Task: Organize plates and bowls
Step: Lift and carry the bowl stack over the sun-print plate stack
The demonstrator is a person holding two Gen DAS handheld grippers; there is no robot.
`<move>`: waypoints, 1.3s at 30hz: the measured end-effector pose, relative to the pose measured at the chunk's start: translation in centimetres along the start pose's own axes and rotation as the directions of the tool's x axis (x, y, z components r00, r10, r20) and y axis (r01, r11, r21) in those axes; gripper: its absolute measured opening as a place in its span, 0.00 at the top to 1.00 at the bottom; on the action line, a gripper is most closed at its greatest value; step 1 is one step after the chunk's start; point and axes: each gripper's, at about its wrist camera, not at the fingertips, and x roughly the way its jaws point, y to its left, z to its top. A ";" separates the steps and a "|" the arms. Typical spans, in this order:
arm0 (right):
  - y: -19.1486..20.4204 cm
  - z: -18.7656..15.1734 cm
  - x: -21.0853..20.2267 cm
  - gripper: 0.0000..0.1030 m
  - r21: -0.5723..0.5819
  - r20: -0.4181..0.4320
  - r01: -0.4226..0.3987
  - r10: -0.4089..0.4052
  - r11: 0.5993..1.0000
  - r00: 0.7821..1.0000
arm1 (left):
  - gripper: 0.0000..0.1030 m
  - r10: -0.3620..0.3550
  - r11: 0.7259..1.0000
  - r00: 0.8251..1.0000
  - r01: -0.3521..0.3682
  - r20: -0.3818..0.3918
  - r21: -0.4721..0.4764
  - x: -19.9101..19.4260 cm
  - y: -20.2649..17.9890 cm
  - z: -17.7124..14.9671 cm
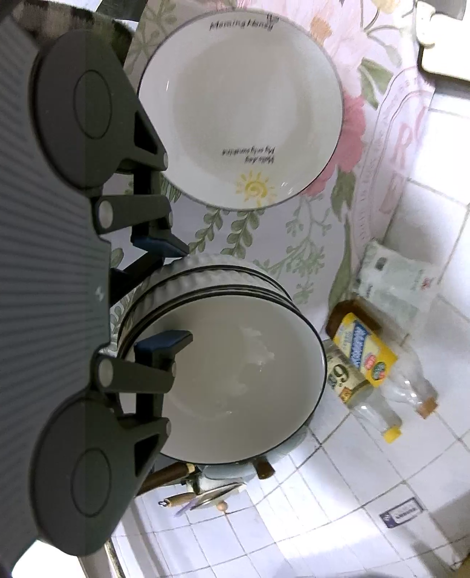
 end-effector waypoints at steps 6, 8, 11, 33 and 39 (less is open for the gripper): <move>3.1 1.4 0.6 0.08 -0.018 0.012 -0.050 0.051 0.999 0.999 | 0.59 0.030 1.000 0.999 -0.029 0.033 -0.010 -3.1 2.0 0.6; 4.2 1.7 1.2 0.08 -0.025 0.012 -0.072 0.072 0.997 0.997 | 0.59 0.044 0.999 0.998 -0.044 0.044 -0.019 -4.1 3.0 0.8; 4.9 2.4 3.1 0.08 -0.028 0.006 -0.103 0.103 0.994 0.995 | 0.59 0.067 0.997 0.996 -0.065 0.065 -0.034 -5.1 4.6 0.9; 8.9 1.0 12.1 0.08 0.010 -0.106 -0.165 0.165 0.986 0.981 | 0.59 0.156 0.986 0.983 -0.150 0.095 -0.069 -3.1 13.7 3.1; 9.0 0.3 13.5 0.08 0.003 -0.145 -0.149 0.147 0.989 0.978 | 0.59 0.153 0.985 0.986 -0.147 0.072 -0.087 -1.6 14.9 3.5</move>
